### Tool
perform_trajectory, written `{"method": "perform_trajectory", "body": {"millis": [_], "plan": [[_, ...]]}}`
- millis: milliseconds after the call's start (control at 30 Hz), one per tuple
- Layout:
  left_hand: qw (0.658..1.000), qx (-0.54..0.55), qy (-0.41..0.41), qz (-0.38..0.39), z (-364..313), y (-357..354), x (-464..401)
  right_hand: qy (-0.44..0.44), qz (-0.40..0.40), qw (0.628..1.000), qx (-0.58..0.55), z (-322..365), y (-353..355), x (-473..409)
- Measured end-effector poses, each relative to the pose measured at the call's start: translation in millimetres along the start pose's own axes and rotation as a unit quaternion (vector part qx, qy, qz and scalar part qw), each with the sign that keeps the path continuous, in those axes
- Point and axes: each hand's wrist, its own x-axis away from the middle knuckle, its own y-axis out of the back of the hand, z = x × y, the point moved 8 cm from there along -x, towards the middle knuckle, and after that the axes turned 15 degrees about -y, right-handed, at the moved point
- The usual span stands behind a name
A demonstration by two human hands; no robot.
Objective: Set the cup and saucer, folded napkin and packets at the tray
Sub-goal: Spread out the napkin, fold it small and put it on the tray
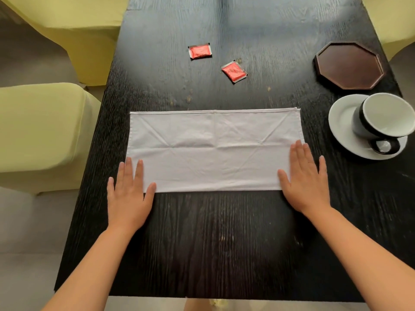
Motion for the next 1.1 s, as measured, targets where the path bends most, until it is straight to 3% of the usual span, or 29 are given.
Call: {"method": "perform_trajectory", "body": {"millis": [67,167,300,467,567,700,833,1100], "plan": [[0.999,0.029,0.037,-0.016,-3,4,2,-0.065,0.004,0.997,-0.028,-5,4,1],[0.981,0.095,0.138,-0.099,5,23,21,-0.189,-0.014,0.976,-0.109,-16,18,15],[0.974,0.061,0.183,-0.122,10,38,35,-0.273,-0.082,0.942,-0.175,-37,38,36],[0.924,0.252,0.259,-0.126,27,32,25,-0.331,0.017,0.896,-0.295,-45,31,39],[0.909,0.29,0.268,-0.134,33,30,23,-0.347,0.067,0.865,-0.357,-47,30,39],[0.918,0.285,0.245,-0.123,27,33,35,-0.374,0.089,0.839,-0.385,-60,32,51],[0.936,0.268,0.203,-0.109,15,31,72,-0.371,0.128,0.844,-0.364,-80,26,81],[0.955,0.182,0.211,-0.1,-8,24,155,-0.382,0.154,0.859,-0.304,-120,19,163]]}}
